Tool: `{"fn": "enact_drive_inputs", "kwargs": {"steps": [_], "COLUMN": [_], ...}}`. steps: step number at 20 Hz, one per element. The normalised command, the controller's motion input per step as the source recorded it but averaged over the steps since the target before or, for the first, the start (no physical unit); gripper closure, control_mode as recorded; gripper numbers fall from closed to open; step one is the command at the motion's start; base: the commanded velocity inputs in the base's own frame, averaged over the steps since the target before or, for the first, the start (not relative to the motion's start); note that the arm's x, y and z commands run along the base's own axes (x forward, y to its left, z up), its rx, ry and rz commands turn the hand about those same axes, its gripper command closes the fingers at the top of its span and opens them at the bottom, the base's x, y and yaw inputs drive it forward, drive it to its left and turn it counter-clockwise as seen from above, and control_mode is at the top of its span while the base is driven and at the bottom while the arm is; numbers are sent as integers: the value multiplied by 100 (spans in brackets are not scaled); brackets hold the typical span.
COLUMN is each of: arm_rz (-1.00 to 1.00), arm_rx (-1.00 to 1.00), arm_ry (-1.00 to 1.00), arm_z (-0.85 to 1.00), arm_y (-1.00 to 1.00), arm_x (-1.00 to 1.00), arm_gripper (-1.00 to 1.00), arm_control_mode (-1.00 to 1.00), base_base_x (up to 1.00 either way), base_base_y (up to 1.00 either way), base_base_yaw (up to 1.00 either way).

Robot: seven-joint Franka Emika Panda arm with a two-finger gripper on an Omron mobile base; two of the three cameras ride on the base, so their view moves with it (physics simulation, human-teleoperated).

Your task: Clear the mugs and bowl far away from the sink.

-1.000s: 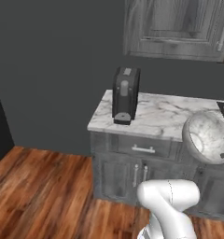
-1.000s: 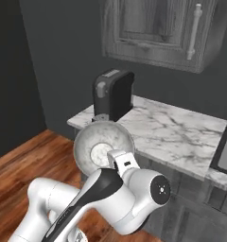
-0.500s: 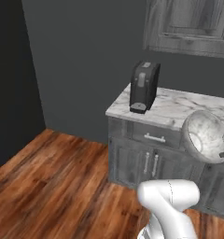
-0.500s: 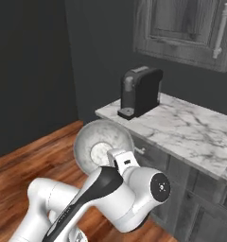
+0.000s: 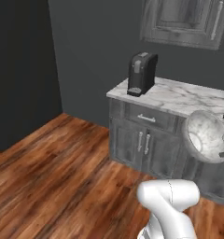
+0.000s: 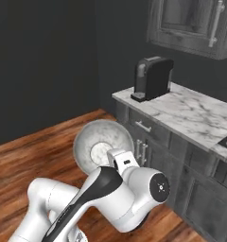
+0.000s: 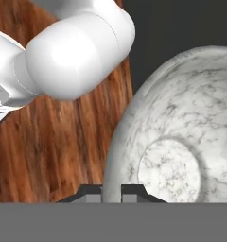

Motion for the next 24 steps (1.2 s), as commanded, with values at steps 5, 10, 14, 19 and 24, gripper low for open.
{"fn": "enact_drive_inputs", "kwargs": {"steps": [5, 10, 14, 19, 24], "arm_rz": [0, 0, 0, 0, 0], "arm_rx": [0, 0, 0, 0, 0], "arm_ry": [0, 0, 0, 0, 0], "arm_z": [0, 0, 0, 0, 0], "arm_y": [0, 0, 0, 0, 0], "arm_x": [0, 0, 0, 0, 0], "arm_gripper": [100, 100, 100, 100, 100], "arm_control_mode": [100, 100, 100, 100, 100], "base_base_x": [-91, -49, -28, -30, -38], "base_base_y": [-52, -61, -52, -40, -15], "base_base_yaw": [29, 34, 41, 42, 46]}}
